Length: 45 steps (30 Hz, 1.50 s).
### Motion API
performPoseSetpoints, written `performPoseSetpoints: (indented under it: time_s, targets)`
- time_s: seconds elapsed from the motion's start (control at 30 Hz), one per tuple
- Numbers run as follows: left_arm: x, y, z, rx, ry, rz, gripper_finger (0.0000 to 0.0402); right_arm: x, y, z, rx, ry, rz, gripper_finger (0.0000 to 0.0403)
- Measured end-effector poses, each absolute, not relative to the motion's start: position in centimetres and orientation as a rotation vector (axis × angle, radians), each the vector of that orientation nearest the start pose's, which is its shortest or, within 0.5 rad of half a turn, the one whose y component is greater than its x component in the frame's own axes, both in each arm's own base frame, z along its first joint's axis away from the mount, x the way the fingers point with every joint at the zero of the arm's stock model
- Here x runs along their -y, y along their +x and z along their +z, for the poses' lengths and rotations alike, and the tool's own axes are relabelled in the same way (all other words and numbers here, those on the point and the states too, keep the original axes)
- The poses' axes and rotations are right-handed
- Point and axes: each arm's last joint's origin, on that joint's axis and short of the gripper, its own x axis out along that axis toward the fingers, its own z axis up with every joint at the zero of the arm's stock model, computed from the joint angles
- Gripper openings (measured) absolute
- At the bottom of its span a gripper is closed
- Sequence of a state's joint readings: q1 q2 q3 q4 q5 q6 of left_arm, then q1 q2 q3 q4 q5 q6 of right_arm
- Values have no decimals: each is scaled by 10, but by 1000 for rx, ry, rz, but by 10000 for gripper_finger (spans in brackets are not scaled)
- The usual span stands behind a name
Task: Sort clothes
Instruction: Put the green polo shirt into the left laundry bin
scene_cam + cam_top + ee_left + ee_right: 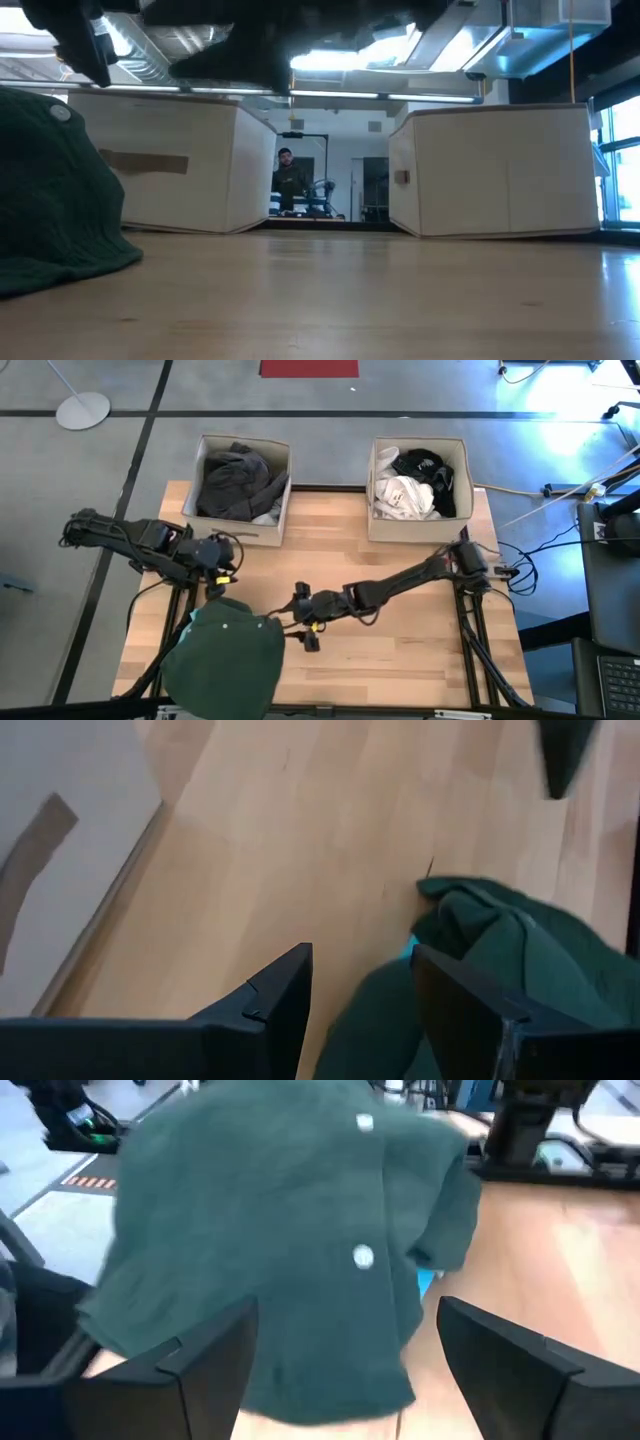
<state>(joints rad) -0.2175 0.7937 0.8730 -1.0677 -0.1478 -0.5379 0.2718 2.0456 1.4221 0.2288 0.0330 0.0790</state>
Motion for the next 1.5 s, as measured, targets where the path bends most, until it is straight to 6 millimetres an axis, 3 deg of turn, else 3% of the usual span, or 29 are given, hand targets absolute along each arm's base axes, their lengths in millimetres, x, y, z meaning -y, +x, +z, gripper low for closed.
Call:
performPoseSetpoints:
  time_s: [0.37, 0.67, 0.83, 1.0, 1.33, 1.4, 1.5]
  targets:
    - [26, 125, 290, -963, -262, 156, 162, -116, 475, 158, -224, 43, 161, 308]
    - [26, 125, 291, -960, -230, 138, 162, -126, 512, 138, -209, 46, 209, 308]
    - [26, 125, 291, -961, -230, 139, 162, -128, 521, 135, -267, 37, 217, 301]
    - [26, 125, 291, -961, -223, 139, 162, -128, 522, 136, -272, 30, 208, 236]
    - [25, 125, 291, -947, -173, 152, 162, -135, 518, 140, -283, -105, 215, 20]
    - [25, 127, 292, -927, -150, 157, 162, -134, 517, 146, -305, -126, 200, 14]
    - [25, 129, 294, -900, -144, 158, 162, -134, 511, 162, -349, -143, 167, 35]
